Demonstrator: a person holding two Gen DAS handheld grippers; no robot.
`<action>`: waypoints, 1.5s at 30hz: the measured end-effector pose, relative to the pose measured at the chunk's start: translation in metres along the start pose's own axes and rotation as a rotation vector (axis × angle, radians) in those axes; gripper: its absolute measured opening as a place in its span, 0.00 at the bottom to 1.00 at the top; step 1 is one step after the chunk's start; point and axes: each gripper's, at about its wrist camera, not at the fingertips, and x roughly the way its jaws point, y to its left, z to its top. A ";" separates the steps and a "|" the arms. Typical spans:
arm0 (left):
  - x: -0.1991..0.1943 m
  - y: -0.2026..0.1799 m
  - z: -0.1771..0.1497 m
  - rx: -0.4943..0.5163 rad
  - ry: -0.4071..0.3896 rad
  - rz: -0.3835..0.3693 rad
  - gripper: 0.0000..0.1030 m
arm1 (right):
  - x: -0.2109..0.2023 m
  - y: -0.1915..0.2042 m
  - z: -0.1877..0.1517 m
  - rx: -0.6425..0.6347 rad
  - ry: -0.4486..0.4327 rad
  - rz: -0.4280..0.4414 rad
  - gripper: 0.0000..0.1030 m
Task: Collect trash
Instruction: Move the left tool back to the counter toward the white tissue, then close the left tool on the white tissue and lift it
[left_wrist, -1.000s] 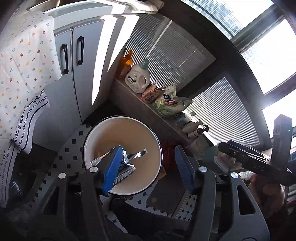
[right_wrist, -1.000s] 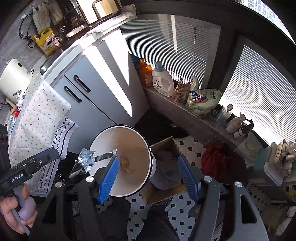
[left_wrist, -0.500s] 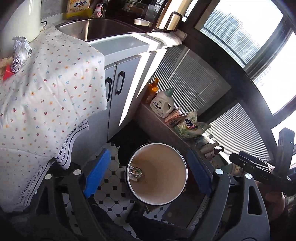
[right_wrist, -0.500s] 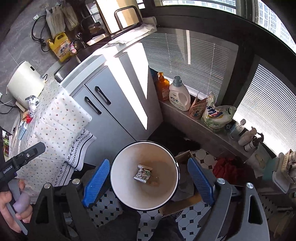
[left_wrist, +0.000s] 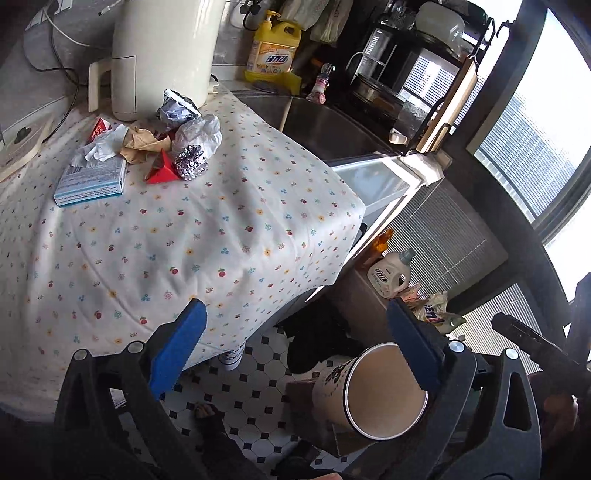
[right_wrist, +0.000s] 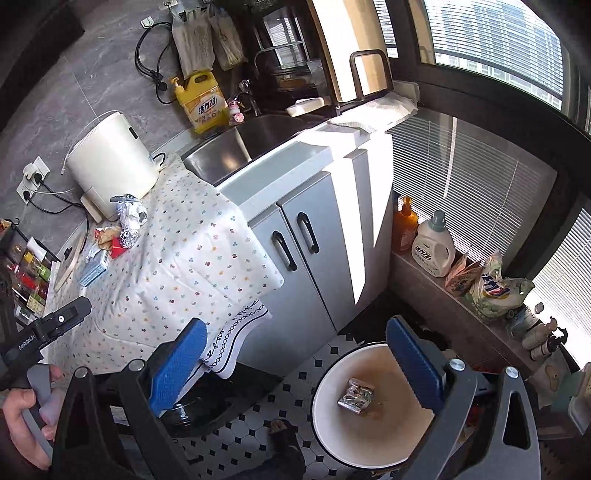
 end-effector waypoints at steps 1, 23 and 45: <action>-0.003 0.012 0.003 -0.015 -0.014 0.010 0.94 | 0.002 0.008 0.003 -0.007 -0.004 0.007 0.93; -0.017 0.186 0.080 -0.105 -0.161 0.049 0.79 | 0.050 0.157 0.026 -0.066 -0.101 0.020 0.93; 0.075 0.231 0.140 0.018 -0.044 0.125 0.50 | 0.053 0.143 0.015 0.078 -0.104 -0.144 0.93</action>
